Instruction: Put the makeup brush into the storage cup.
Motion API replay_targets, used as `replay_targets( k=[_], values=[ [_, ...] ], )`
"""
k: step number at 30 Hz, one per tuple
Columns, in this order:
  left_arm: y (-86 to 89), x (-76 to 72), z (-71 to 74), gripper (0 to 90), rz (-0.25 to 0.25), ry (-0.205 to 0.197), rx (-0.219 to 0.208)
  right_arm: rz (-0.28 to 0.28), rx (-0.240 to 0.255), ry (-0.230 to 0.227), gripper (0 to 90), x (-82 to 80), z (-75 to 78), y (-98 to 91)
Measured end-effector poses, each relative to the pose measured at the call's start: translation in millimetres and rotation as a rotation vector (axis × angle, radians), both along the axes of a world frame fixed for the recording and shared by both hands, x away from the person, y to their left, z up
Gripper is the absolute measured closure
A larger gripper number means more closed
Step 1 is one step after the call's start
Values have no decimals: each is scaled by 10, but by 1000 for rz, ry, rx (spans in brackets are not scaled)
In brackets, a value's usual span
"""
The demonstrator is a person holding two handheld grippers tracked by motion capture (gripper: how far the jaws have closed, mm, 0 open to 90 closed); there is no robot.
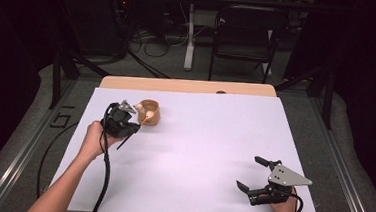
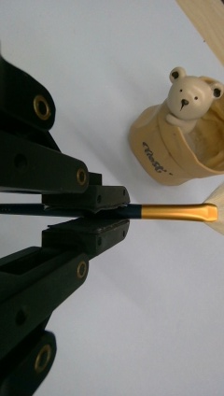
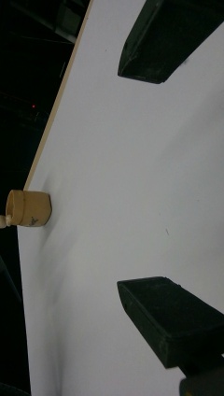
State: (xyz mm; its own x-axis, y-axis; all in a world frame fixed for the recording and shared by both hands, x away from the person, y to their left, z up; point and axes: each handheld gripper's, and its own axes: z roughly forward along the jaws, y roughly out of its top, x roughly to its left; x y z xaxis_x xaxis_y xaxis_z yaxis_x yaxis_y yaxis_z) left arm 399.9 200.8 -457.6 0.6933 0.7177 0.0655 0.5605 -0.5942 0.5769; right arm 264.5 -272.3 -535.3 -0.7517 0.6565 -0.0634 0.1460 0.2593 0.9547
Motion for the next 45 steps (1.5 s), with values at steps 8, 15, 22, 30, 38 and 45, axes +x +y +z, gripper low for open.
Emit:
replay_targets(
  k=[8,15,22,30,38,45],
  values=[
    [18,-9,7,833,29,-53,-43,0,-3,-1,3,2,1,-7],
    [11,-21,16,833,47,-115,-82,1,-2,-3,3,0,2,-10],
    [-7,-2,0,833,69,-156,-122,0,5,-5,3,0,0,-10],
    [-22,9,-17,833,86,-203,-163,0,6,-5,3,0,0,-12],
    [-42,26,-36,833,107,-235,-202,-2,6,-5,3,0,0,-14],
    [-44,38,-45,833,114,-253,-221,-3,6,-6,3,0,1,-17]
  ],
)
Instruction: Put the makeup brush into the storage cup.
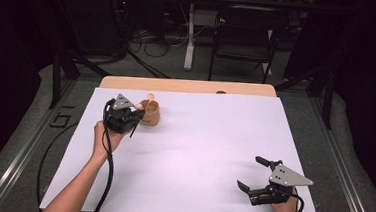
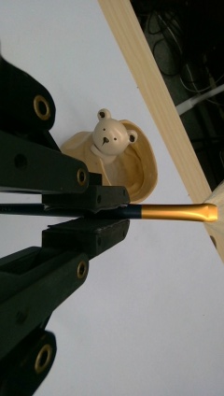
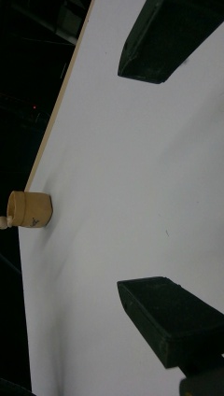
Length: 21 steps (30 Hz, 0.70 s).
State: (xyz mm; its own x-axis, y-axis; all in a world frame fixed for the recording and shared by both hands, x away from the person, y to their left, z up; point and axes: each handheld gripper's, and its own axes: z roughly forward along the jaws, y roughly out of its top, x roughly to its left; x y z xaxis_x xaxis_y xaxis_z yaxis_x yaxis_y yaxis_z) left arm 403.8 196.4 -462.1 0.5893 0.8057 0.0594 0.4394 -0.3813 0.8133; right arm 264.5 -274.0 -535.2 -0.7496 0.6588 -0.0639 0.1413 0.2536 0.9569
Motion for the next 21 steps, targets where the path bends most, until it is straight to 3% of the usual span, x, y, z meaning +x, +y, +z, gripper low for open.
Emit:
replay_targets(
  k=[15,21],
  values=[
    [-32,37,-27,833,52,-63,-68,0,-1,-1,3,-2,1,-1],
    [-48,73,-32,833,59,-71,-78,1,0,0,3,1,-1,1]
  ],
)
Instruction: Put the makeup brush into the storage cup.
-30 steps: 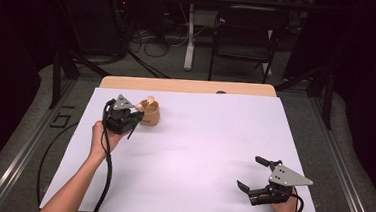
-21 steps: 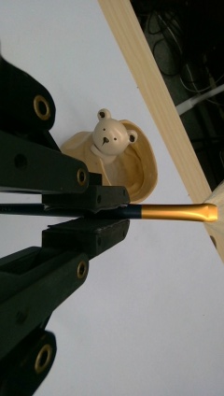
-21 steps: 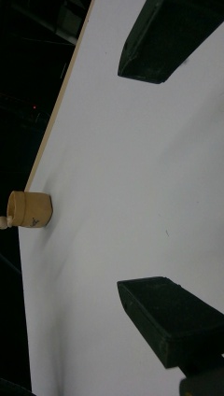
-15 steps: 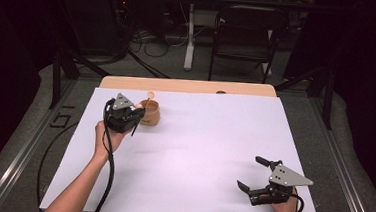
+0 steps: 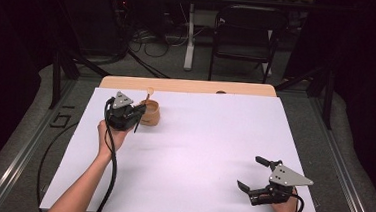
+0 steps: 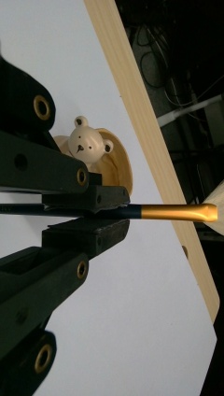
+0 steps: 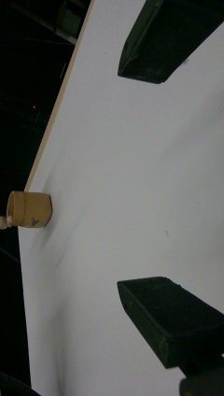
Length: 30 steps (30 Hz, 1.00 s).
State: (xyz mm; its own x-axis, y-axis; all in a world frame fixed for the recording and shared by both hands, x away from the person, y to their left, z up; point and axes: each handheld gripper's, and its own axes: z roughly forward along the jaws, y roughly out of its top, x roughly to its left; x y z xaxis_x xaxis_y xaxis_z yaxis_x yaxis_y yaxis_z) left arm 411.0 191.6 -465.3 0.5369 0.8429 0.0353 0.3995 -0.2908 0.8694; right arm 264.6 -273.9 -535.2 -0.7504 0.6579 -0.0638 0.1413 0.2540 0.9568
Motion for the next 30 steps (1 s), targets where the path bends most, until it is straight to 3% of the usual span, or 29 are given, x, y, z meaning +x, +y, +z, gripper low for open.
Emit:
replay_targets(
  k=[24,30],
  values=[
    [-49,201,13,833,18,-3,-22,3,1,3,0,1,3,-5],
    [-80,239,46,833,22,-20,-26,2,1,4,0,3,2,-8]
  ],
)
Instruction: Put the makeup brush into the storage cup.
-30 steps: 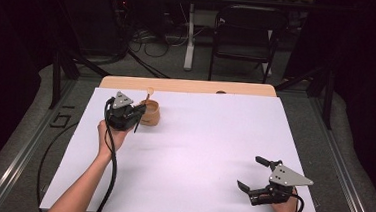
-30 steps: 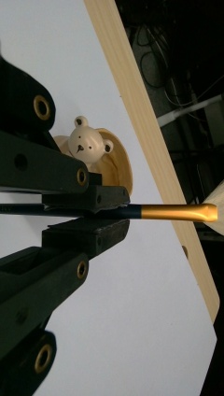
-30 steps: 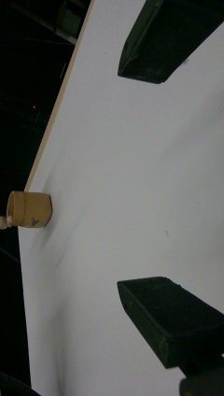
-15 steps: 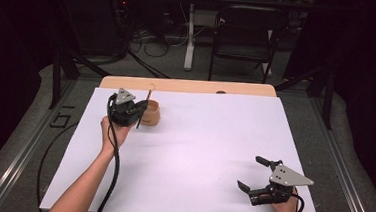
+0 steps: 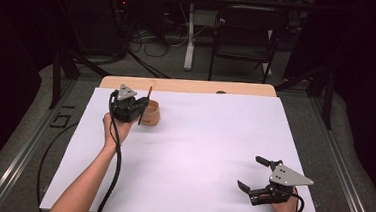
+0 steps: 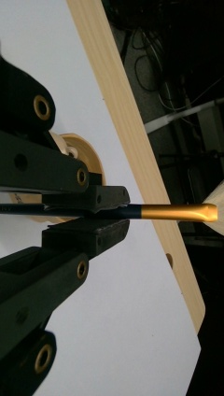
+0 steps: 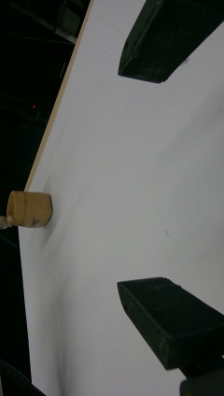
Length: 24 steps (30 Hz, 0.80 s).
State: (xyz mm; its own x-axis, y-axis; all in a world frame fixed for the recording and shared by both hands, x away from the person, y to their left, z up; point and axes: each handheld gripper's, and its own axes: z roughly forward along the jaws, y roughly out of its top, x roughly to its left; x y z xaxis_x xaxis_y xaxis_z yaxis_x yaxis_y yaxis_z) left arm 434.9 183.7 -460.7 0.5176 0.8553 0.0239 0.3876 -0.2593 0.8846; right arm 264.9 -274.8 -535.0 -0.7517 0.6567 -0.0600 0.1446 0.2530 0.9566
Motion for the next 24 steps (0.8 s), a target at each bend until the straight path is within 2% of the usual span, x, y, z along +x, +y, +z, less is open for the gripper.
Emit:
replay_targets(
  k=[7,16,24],
  values=[
    [-27,31,-3,833,1,-13,-3,0,-1,0,0,0,-2,3],
    [-13,61,-11,832,28,-50,-29,0,0,0,0,0,-1,0],
    [-22,102,23,833,33,-62,-48,-2,-1,0,0,2,-3,2]
  ],
)
